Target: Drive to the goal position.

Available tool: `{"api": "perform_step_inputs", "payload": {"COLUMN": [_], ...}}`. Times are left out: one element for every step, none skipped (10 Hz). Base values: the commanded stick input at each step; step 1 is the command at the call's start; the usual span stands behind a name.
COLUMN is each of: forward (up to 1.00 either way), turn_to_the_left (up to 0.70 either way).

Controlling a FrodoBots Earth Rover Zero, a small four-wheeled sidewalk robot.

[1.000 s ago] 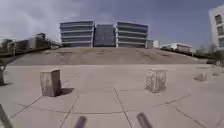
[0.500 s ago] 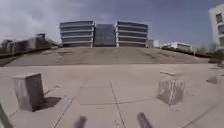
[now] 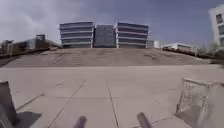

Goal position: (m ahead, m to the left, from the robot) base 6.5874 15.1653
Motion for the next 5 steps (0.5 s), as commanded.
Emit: {"api": "perform_step_inputs", "payload": {"forward": [1.0,1.0,1.0,1.0,1.0], "turn_to_the_left": [0.4,0.4,0.4,0.4,0.4]}}
